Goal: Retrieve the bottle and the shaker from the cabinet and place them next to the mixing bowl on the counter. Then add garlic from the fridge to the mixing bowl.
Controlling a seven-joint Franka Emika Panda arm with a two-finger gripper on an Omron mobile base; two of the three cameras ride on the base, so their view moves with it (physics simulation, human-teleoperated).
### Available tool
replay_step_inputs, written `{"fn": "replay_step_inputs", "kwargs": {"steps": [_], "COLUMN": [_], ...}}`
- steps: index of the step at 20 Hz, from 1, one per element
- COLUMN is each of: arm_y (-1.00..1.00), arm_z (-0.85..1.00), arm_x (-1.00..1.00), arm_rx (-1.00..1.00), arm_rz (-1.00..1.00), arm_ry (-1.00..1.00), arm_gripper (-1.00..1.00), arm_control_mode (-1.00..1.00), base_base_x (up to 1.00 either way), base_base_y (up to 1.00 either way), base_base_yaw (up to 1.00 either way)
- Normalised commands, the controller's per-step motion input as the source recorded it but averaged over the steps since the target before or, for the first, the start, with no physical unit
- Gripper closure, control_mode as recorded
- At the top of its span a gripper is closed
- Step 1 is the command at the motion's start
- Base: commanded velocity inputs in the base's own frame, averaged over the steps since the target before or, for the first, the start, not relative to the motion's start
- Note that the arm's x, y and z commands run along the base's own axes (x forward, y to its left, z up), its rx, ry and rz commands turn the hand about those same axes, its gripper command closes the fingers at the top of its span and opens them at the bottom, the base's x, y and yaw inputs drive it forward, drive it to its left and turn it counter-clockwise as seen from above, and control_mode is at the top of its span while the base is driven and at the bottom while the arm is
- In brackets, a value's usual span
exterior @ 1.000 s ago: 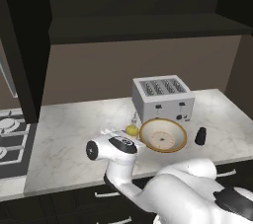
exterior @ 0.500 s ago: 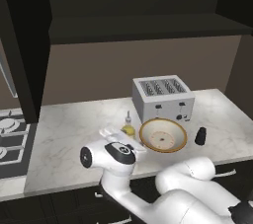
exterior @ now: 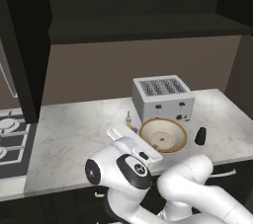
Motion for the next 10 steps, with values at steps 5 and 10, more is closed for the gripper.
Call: {"fn": "replay_step_inputs", "kwargs": {"steps": [5, 10], "arm_y": [-0.41, -0.67], "arm_z": [0.95, 0.86], "arm_x": [-0.4, -0.2], "arm_rx": [0.0, 0.02], "arm_rz": [0.0, 0.03], "arm_ry": [-0.01, 0.16], "arm_gripper": [-1.0, -1.0], "arm_control_mode": [-1.0, -1.0], "base_base_x": [0.0, 0.0], "base_base_y": [0.0, 0.0], "base_base_yaw": [0.0, 0.0]}}
